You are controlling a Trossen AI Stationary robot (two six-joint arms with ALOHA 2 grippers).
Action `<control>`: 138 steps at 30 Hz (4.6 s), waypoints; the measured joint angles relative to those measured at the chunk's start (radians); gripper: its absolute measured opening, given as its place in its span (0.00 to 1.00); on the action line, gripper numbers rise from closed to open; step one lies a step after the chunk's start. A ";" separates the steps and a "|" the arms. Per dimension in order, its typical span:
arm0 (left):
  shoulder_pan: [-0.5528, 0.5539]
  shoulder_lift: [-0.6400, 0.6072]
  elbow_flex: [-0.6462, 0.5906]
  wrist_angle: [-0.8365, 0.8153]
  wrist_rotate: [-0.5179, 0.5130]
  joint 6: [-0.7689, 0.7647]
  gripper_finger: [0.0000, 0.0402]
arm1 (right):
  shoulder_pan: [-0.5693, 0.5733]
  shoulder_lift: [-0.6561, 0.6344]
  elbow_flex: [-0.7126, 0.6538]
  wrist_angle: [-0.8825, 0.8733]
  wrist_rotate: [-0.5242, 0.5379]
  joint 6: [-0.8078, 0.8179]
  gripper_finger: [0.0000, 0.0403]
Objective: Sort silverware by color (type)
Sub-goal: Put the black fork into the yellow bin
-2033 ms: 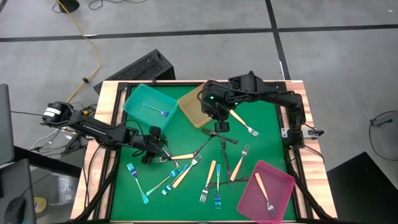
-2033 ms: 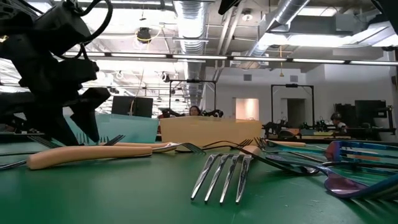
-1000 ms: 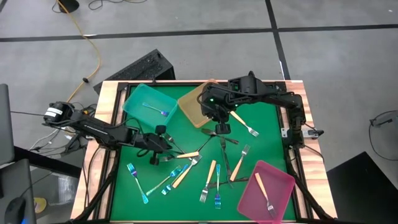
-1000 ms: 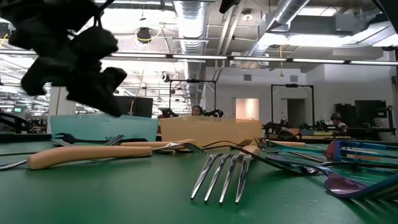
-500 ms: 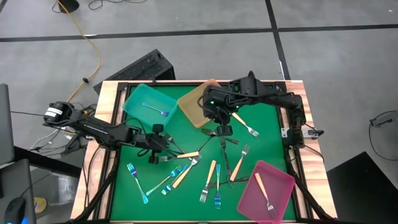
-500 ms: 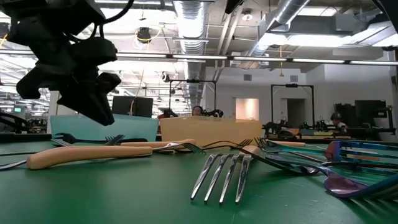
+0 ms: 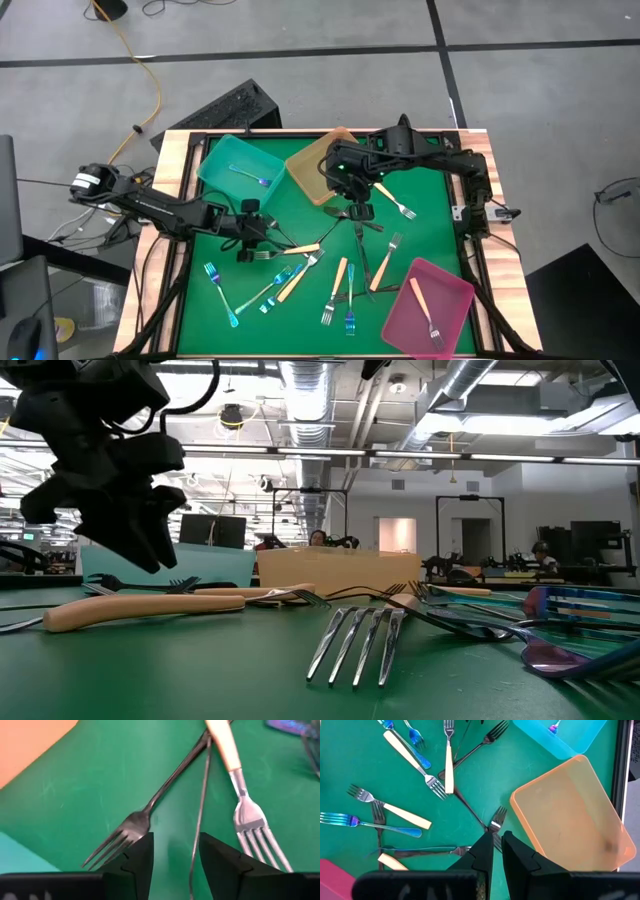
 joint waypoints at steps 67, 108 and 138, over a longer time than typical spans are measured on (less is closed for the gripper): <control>0.042 -0.385 0.061 0.316 -0.063 0.177 0.00 | 0.105 -0.525 -0.331 0.116 0.044 0.170 0.16; 0.117 -0.013 0.062 0.898 0.085 0.277 0.00 | 0.089 -0.347 -1.382 2.166 0.101 -0.151 0.56; 0.156 0.066 0.062 0.972 0.121 0.243 0.00 | 0.081 -0.345 -1.374 2.135 0.108 -0.126 0.06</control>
